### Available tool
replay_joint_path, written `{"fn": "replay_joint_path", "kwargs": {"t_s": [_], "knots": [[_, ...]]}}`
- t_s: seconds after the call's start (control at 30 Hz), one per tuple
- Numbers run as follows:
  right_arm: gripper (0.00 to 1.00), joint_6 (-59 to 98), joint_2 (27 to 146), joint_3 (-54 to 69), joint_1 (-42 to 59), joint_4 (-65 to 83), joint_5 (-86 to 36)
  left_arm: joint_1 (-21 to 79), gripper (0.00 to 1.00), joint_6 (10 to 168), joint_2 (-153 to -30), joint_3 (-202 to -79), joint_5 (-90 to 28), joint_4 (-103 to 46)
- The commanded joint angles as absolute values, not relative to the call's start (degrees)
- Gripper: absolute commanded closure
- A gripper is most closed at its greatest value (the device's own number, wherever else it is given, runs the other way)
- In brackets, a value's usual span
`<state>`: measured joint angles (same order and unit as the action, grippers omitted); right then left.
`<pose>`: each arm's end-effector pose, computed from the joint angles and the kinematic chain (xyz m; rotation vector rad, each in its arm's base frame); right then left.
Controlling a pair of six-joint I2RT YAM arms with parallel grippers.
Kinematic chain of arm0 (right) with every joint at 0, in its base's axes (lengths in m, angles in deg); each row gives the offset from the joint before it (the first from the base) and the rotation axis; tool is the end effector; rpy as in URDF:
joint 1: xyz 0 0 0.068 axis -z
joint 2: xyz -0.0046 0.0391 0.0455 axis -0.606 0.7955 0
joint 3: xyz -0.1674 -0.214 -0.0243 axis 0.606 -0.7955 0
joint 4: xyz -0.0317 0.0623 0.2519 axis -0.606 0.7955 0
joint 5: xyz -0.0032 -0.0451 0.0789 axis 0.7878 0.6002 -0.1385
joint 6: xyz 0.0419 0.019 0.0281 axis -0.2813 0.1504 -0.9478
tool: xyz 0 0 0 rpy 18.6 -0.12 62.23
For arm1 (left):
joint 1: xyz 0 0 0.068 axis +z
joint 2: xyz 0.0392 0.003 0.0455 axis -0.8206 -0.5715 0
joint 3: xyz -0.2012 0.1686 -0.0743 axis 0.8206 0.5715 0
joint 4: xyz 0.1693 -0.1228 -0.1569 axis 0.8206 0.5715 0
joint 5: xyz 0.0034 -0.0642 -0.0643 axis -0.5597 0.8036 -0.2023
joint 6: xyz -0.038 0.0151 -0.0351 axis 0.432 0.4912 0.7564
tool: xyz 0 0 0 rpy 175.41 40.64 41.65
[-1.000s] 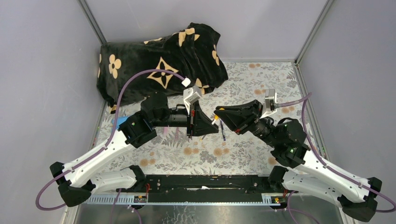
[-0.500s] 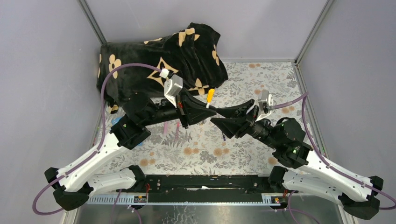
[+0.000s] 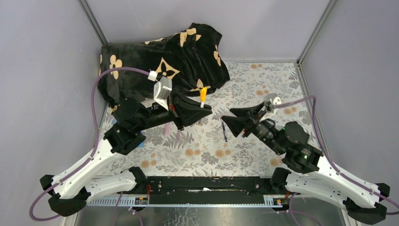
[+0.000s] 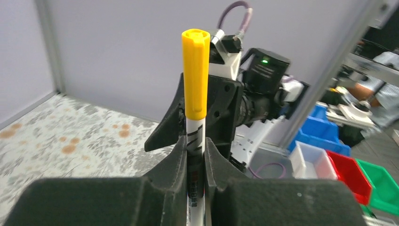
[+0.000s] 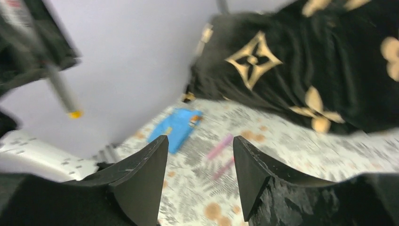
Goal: Insert the pens into the pen caps
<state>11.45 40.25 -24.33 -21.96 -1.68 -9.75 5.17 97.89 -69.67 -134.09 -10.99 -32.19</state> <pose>0.0753 0.1180 0.3974 -0.3890 1.2493 1.0370 0.1086 -0.1556 0.4687 0.7941 1.1766 -1.3473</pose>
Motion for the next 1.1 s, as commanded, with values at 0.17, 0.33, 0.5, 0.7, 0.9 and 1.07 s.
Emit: {"fn": "replay_joint_path", "kwargs": {"t_s": [0.17,0.33,0.5,0.7,0.9,1.07], "knots": [[0.33,7.7,67.2,-0.9,-18.6,40.7,9.1,5.5,1.00,99.3,-72.1,-132.2,-45.1,-14.4],[0.32,4.0,71.8,-3.5,-4.2,41.1,-9.6,5.5,1.00,101.5,-78.2,-131.2,-53.5,-5.2],[0.30,0.5,72.4,-11.5,8.6,37.3,-20.2,5.7,1.00,105.6,-84.4,-127.6,-58.3,-2.0],[0.25,-1.5,69.4,-17.7,11.2,36.2,-19.2,6.0,1.00,109.7,-91.9,-122.9,-58.8,-2.5],[0.21,-2.3,63.8,-21.1,11.2,33.7,-21.5,7.9,1.00,112.9,-98.6,-120.0,-57.8,-4.8],[0.21,-1.6,61.9,-21.5,11.2,34.6,-21.6,11.2,1.00,113.8,-100.5,-116.8,-55.3,-9.0]]}}
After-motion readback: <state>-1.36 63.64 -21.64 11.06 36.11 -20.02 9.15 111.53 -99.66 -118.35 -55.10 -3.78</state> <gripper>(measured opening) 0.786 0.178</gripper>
